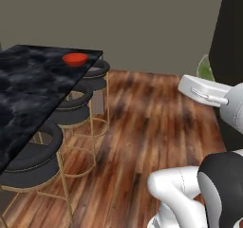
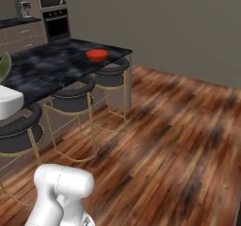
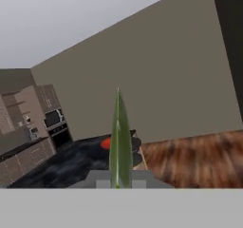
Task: There is a bowl on the dining counter. Grab a lemon wedge from the fridge and place it in the bowl. Then get the liquor bottle and glass cup from the cabinet and place them next to the bowl.
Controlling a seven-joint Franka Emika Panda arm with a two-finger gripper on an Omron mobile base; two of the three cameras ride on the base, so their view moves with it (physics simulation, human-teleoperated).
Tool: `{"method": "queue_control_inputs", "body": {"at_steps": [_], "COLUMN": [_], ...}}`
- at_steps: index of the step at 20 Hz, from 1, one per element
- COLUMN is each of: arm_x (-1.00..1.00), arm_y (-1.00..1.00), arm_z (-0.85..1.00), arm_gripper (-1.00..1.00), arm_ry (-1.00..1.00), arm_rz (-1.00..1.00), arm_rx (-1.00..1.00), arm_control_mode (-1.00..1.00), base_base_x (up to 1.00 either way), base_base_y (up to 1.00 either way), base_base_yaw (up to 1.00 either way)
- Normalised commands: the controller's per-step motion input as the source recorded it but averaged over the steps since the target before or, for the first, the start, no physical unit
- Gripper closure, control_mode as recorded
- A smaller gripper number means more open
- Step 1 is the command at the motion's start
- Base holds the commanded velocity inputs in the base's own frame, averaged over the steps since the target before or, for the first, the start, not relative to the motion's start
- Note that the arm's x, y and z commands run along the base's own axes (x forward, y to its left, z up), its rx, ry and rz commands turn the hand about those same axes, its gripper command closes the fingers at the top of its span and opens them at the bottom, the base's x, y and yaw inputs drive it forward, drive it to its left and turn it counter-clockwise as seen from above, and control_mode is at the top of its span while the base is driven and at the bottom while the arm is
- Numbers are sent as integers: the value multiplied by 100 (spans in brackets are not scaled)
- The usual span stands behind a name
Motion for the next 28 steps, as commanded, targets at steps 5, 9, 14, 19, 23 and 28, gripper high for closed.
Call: {"method": "queue_control_inputs", "body": {"at_steps": [5,9,14,19,23,28], "arm_x": [0,0,0,0,0,0], "arm_y": [0,0,0,0,0,0], "arm_z": [0,0,0,0,0,0], "arm_gripper": [100,100,100,100,100,100], "arm_ry": [0,0,0,0,0,0], "arm_rz": [0,0,0,0,0,0], "arm_rx": [0,0,0,0,0,0], "arm_control_mode": [100,100,100,100,100,100], "base_base_x": [94,92,83,70,57,55], "base_base_y": [-54,-55,-62,-63,-65,-64], "base_base_yaw": [37,37,35,36,37,38]}}
